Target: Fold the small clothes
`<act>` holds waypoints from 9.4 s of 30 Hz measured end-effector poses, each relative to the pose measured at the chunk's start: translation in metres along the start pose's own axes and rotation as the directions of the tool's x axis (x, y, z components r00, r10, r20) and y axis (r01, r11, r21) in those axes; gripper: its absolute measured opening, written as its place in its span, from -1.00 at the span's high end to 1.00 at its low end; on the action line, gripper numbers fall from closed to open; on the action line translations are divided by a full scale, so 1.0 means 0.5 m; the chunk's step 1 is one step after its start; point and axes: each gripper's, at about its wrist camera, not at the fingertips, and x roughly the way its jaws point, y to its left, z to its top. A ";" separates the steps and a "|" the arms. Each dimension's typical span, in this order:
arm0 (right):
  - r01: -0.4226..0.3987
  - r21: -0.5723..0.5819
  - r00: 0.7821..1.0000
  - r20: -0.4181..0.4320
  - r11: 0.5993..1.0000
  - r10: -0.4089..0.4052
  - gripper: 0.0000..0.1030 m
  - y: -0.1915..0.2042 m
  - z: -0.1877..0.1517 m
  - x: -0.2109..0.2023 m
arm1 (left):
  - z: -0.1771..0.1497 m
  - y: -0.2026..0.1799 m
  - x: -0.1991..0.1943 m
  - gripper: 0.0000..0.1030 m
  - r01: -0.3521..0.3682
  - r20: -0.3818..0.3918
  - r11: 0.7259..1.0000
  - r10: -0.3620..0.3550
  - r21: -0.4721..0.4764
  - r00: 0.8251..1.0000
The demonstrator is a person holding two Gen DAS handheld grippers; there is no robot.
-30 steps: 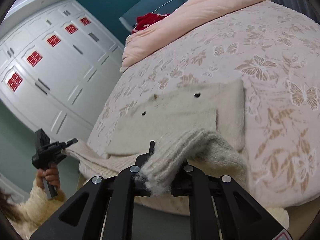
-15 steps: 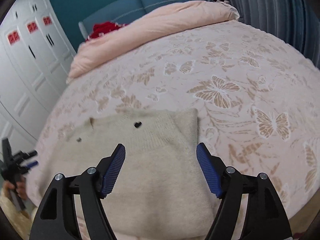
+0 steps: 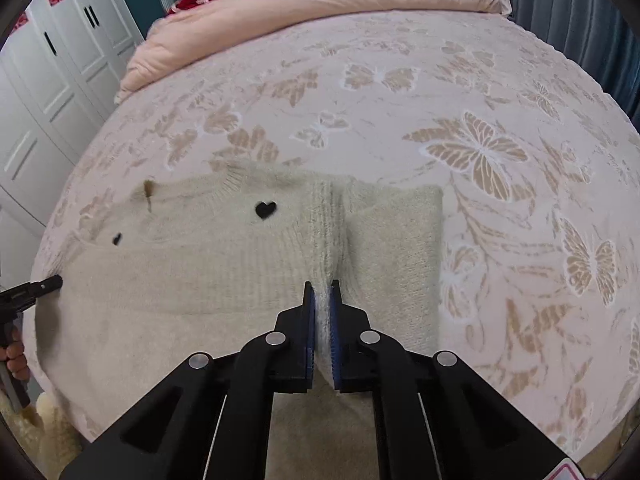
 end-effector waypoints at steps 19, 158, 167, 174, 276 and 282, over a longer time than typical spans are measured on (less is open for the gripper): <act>-0.073 0.217 0.984 0.177 0.973 0.035 0.91 -0.106 0.118 -0.025 | 0.116 -0.010 0.033 0.83 -0.095 0.051 0.994 0.097 -0.046 0.994; -0.072 -0.075 0.996 -0.057 0.995 0.068 0.45 0.257 -0.039 0.047 | -0.031 -0.100 0.008 0.23 -0.241 -0.052 0.967 0.246 0.082 0.968; -0.161 -0.019 0.978 -0.136 0.987 0.157 0.45 0.331 -0.026 0.086 | -0.104 -0.021 -0.034 -0.03 -0.214 -0.069 0.977 0.213 -0.011 0.975; -0.108 -0.086 0.963 -0.255 0.990 0.083 0.45 0.420 -0.012 0.250 | -0.196 0.058 -0.072 -0.13 -0.077 -0.053 0.968 0.066 -0.238 0.996; -0.159 0.185 0.987 0.019 0.970 0.158 0.83 -0.126 0.055 -0.007 | -0.237 -0.499 0.034 0.25 0.004 -0.082 0.962 0.020 0.274 0.996; -0.081 0.308 0.991 -0.075 0.948 0.109 0.83 -0.215 -0.013 0.049 | -0.251 -0.527 0.049 0.24 -0.003 -0.080 0.936 0.033 0.351 0.996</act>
